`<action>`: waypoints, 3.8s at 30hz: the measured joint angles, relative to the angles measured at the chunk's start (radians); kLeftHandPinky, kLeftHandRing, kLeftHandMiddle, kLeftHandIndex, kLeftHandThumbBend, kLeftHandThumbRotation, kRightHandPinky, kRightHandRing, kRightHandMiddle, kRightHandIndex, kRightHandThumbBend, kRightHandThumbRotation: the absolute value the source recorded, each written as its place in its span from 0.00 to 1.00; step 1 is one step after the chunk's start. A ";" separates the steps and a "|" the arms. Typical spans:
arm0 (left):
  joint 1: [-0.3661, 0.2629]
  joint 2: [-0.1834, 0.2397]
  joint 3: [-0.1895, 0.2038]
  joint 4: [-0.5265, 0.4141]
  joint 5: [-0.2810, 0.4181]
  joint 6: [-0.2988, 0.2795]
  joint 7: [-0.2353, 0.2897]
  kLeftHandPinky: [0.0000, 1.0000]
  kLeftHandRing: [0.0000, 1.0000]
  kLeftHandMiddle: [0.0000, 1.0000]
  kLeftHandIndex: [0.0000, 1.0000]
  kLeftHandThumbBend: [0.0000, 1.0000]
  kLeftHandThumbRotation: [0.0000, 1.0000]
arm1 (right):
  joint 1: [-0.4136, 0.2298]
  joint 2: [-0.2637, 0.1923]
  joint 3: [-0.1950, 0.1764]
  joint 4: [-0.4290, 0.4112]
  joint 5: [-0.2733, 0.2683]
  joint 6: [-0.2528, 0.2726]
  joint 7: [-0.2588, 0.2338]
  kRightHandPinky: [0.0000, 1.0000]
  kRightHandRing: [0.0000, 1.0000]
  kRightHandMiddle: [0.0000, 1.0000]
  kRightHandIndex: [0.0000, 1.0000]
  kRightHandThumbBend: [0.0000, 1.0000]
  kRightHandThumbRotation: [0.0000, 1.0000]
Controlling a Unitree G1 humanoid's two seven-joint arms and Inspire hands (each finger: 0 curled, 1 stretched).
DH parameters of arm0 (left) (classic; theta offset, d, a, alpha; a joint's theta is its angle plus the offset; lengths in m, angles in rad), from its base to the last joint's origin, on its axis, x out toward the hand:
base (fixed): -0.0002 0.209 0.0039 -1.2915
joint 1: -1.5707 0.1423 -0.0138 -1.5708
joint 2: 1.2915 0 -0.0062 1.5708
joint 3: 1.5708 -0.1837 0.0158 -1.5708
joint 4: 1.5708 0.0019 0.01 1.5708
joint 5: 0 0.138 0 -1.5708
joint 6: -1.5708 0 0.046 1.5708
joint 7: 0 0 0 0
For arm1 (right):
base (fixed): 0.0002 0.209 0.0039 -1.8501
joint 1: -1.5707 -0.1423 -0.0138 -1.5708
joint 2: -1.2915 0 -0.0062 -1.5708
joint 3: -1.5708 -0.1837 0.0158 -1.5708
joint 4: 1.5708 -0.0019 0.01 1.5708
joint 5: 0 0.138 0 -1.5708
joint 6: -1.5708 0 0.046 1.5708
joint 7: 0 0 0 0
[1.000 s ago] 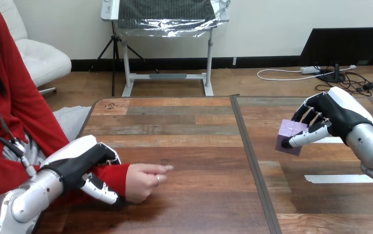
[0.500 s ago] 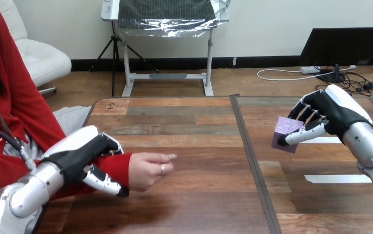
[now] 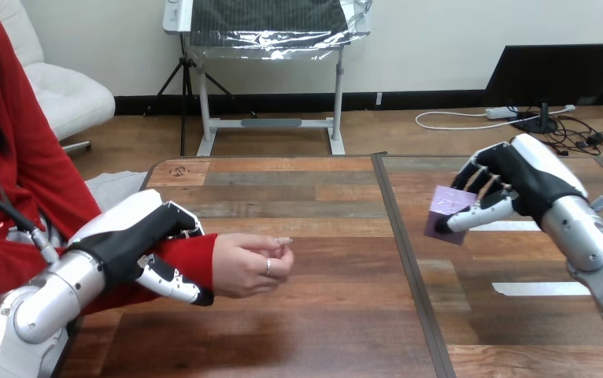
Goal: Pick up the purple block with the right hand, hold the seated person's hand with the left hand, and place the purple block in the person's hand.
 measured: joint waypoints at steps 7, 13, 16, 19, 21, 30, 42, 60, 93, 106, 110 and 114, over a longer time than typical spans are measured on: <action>-0.006 0.000 0.000 0.000 0.000 0.001 0.000 0.28 0.35 0.41 0.44 0.66 0.00 | 0.000 0.005 0.000 0.000 0.003 -0.022 0.006 0.38 0.41 0.44 0.46 0.85 0.00; -0.007 -0.001 0.000 0.000 0.000 0.001 0.000 0.28 0.35 0.41 0.44 0.66 0.00 | 0.000 0.005 0.000 0.000 0.003 -0.034 0.008 0.38 0.41 0.43 0.45 0.85 0.00; -0.007 -0.001 0.000 0.000 0.000 0.001 0.000 0.28 0.35 0.41 0.43 0.67 0.00 | 0.000 0.005 0.000 0.000 0.003 -0.039 0.009 0.38 0.40 0.43 0.45 0.85 0.00; -0.007 -0.003 0.000 0.000 0.000 0.001 0.000 0.29 0.35 0.41 0.43 0.67 0.00 | 0.001 0.005 0.000 0.000 0.003 -0.044 0.010 0.38 0.41 0.43 0.45 0.85 0.00; -0.007 -0.004 0.000 0.000 0.000 0.001 0.000 0.29 0.35 0.41 0.43 0.67 0.00 | 0.001 0.005 0.000 0.000 0.003 -0.047 0.011 0.38 0.41 0.43 0.45 0.85 0.00; -0.007 -0.012 0.000 0.000 0.000 0.002 0.000 0.29 0.35 0.41 0.43 0.68 0.00 | 0.003 0.008 0.000 -0.001 0.011 -0.050 0.027 0.39 0.42 0.45 0.46 0.82 0.00; -0.008 -0.035 0.000 0.001 0.000 0.003 0.012 0.31 0.36 0.41 0.43 0.68 0.00 | 0.013 0.021 -0.001 -0.018 0.023 -0.050 0.062 0.40 0.42 0.45 0.46 0.84 0.00; -0.035 -0.086 0.000 0.002 0.000 0.009 0.037 0.30 0.36 0.41 0.43 0.67 0.00 | 0.057 0.060 -0.001 -0.112 0.045 -0.068 0.087 0.34 0.38 0.42 0.44 0.83 0.00; -0.119 -0.175 0.000 0.043 0.000 0.009 0.070 0.31 0.36 0.41 0.42 0.68 0.00 | 0.109 0.096 -0.001 -0.337 0.087 -0.076 0.141 0.32 0.36 0.40 0.43 0.81 0.00; -0.163 -0.211 -0.003 0.086 0.000 0.006 0.078 0.32 0.38 0.42 0.42 0.67 0.00 | 0.146 0.119 0.000 -0.419 0.087 -0.073 0.142 0.30 0.35 0.39 0.43 0.81 0.00; -0.175 -0.221 -0.004 0.099 0.000 0.004 0.082 0.33 0.38 0.42 0.43 0.68 0.00 | 0.156 0.124 0.000 -0.442 0.087 -0.073 0.144 0.30 0.34 0.39 0.43 0.81 0.00; -0.186 -0.236 -0.004 0.115 0.000 -0.002 0.086 0.33 0.38 0.42 0.43 0.67 0.00 | 0.161 0.127 0.000 -0.458 0.087 -0.073 0.148 0.29 0.34 0.39 0.43 0.82 0.00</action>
